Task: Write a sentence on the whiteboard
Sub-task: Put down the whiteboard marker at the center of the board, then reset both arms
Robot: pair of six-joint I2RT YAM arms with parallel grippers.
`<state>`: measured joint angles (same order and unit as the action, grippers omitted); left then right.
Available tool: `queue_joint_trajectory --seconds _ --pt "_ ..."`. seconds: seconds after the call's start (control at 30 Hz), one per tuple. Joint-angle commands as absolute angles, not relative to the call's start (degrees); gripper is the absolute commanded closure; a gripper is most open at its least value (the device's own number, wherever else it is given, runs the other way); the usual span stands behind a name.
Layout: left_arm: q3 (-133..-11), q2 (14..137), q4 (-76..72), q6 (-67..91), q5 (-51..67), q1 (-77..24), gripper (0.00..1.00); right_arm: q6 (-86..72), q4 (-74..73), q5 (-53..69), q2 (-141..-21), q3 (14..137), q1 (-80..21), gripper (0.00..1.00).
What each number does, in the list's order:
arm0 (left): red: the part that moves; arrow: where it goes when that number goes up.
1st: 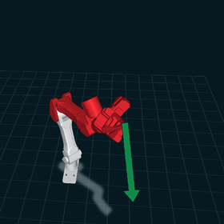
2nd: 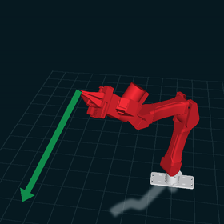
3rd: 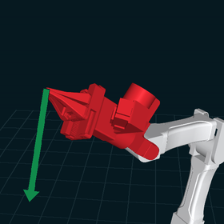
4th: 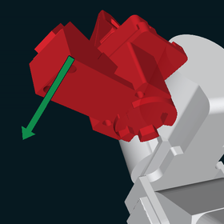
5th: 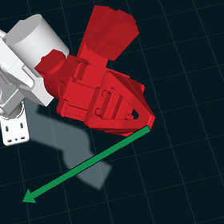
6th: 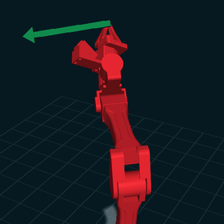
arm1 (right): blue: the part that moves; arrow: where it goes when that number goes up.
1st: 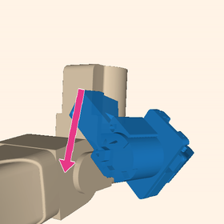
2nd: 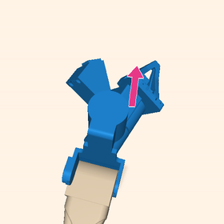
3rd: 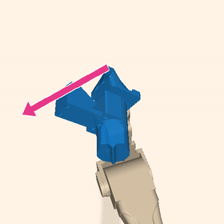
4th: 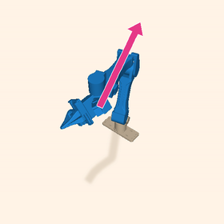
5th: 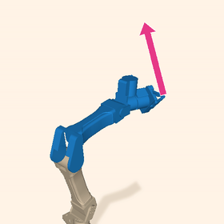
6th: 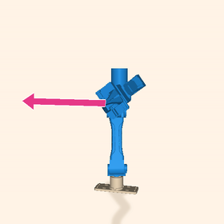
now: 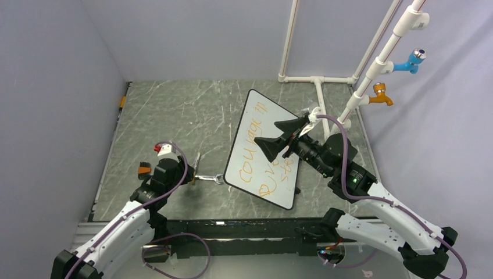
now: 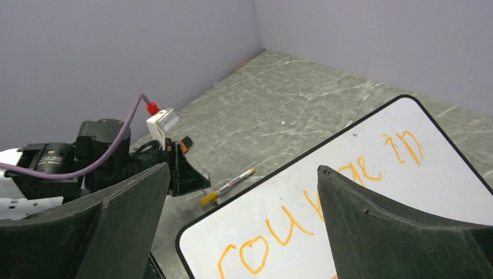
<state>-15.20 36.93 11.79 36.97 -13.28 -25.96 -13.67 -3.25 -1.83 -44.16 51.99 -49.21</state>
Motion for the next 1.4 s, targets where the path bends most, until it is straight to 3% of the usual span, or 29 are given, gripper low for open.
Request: queue_joint_trajectory --seconds 0.0,0.3,0.37,0.43,0.7,1.03,1.2,1.37 --pt "-15.24 37.06 11.9 39.15 -12.61 -25.82 0.55 -13.74 -2.56 -3.44 -42.51 51.53 -49.24 0.0" --pt "-18.5 37.49 14.65 36.69 -12.81 -25.84 0.36 -13.57 -3.37 -4.4 -41.59 50.64 -49.27 0.0" --pt "-20.3 36.94 15.78 35.4 -12.31 -25.79 0.25 -13.67 -3.95 -4.8 -41.45 50.33 -49.25 0.0" --pt "-22.65 36.57 17.54 33.85 -11.58 -25.77 0.02 -13.75 -4.29 -5.29 -41.17 50.0 -49.23 0.0" --pt "-33.71 36.34 25.06 31.79 -7.49 -25.84 0.0 -15.08 -6.01 -7.79 -38.77 48.33 -49.27 0.0" --pt "-53.35 37.23 36.68 19.09 -16.44 -25.82 0.01 -22.59 -11.46 -14.07 -38.84 47.25 -49.3 0.0" --pt "-54.62 37.82 33.13 13.28 -20.9 -25.84 0.01 -21.66 -9.62 -14.81 -37.08 44.19 -49.22 0.0" --pt "-48.19 36.18 27.73 12.09 -17.85 -25.54 0.01 -20.42 -7.2 -15.96 -34.43 41.34 -49.24 0.0"
